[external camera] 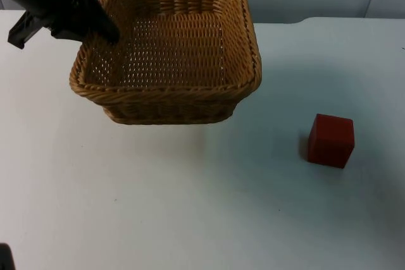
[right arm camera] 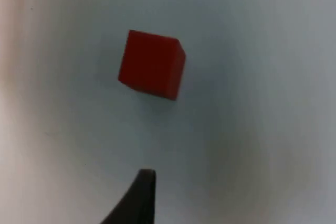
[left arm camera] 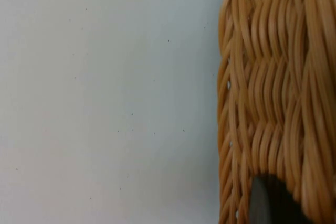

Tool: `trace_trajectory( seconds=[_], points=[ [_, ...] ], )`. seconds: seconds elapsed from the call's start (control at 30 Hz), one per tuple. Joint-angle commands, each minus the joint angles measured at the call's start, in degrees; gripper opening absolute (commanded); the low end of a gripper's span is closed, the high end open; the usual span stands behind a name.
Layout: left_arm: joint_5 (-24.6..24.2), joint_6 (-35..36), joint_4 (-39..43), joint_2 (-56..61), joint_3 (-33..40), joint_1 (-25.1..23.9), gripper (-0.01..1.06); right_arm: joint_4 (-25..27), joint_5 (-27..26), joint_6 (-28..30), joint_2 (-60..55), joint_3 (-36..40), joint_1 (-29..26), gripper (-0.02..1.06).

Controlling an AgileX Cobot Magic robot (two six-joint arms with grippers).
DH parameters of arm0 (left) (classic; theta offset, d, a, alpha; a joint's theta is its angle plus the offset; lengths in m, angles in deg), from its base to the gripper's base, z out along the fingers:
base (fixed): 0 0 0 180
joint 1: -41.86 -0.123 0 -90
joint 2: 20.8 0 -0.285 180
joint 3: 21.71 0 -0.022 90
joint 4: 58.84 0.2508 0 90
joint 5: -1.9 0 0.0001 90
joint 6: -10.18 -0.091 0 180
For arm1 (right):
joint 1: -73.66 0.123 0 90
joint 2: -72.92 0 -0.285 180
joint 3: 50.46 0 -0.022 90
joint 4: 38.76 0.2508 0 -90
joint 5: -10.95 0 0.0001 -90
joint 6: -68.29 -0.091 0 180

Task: Pick up the basket with the left hand and place the cube into the basket with the right hand.

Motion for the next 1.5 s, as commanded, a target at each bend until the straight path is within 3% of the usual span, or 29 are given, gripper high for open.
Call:
trace_trajectory(
  seconds=[0.0, 0.1, 0.2, 0.33, 0.47, 0.5, 0.6, 0.73, 0.97, 1.47],
  points=[
    [-0.2, -0.1, -1.9, 1.2, -0.3, 0.1, 0.0, 5.9, -2.3, 3.8, -5.8, -2.5, -0.2, 1.0],
    [-0.2, -0.1, -1.9, 1.2, -0.3, 0.1, 0.0, 10.7, -2.8, 7.1, -13.6, -6.0, 0.9, 1.0],
    [-0.2, -0.1, -1.9, 1.2, -0.3, 0.1, 0.0, 10.3, -3.7, 7.1, -17.1, -7.9, 2.9, 1.0],
    [-0.2, -0.1, -1.9, 1.2, -0.3, 0.1, 0.0, 8.3, -5.3, 2.3, -24.3, -13.2, 8.0, 0.95],
    [-0.2, -0.1, -1.9, 1.2, -0.3, 0.1, 0.0, -5.7, -2.7, -12.1, -31.9, -22.8, 15.8, 0.81],
    [-0.2, -0.1, -1.9, 1.2, -0.3, 0.1, 0.0, -5.7, -2.7, -12.1, -31.9, -22.8, 15.8, 0.81],
    [-0.2, -0.1, -1.9, 1.2, -0.3, 0.1, 0.0, -15.9, 2.9, -22.8, -36.9, -30.7, 20.6, 0.7],
    [-0.2, -0.1, -1.9, 1.2, -0.3, 0.1, 0.0, -22.4, 8.9, -31.9, -42.4, -36.1, 22.5, 0.74],
    [-0.2, -0.1, -1.9, 1.2, -0.3, 0.1, 0.0, -22.7, 10.5, -36.8, -48.9, -37.0, 22.5, 0.91],
    [-0.2, -0.1, -1.9, 1.2, -0.3, 0.1, 0.0, -22.7, 6.5, -41.2, -52.1, -37.0, 22.5, 0.93]
  ],
)
